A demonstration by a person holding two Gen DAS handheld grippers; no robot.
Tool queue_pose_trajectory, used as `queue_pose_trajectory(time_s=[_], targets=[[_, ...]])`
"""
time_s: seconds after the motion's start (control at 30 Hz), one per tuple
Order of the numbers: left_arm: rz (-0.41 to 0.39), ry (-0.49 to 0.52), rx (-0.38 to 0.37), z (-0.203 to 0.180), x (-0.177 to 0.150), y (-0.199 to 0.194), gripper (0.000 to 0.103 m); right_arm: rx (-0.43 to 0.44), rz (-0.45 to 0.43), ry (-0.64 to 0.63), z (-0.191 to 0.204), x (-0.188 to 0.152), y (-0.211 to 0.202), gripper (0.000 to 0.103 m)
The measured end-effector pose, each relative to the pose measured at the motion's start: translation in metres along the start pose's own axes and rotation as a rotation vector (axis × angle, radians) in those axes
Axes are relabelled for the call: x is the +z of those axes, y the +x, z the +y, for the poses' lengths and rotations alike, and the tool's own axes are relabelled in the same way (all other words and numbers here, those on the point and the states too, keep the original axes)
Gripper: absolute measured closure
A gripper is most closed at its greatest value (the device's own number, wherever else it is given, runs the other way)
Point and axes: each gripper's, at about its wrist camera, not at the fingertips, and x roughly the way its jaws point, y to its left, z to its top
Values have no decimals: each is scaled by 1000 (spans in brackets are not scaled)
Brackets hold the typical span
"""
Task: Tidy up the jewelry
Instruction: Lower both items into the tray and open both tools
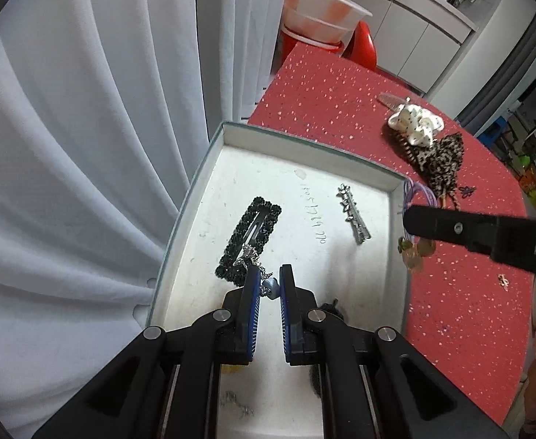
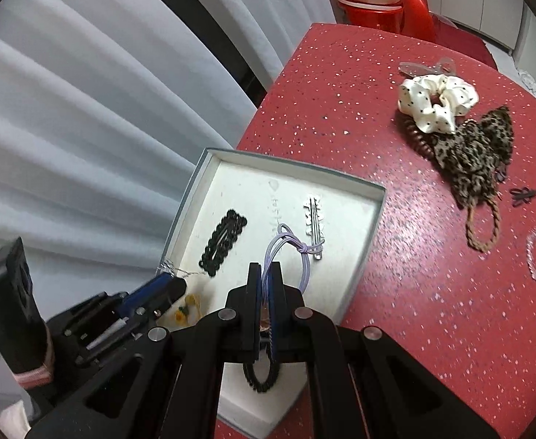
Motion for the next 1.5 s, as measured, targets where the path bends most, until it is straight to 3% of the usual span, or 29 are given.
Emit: queue_pose_trajectory(time_s=[0.23,0.77,1.27,1.5], targets=[[25,7,39,0,-7,26,91,34,31,34,-7,-1,34,99],[37,15,90,1,-19,51,91,-6,123,91,-22,-13,90,99],[73,28,114,-3,-17,56,91,23,155,134,-34,-8,98,98],[88,40,115,-5,-17,56,90,46,152,155,-45,-3,93,80]])
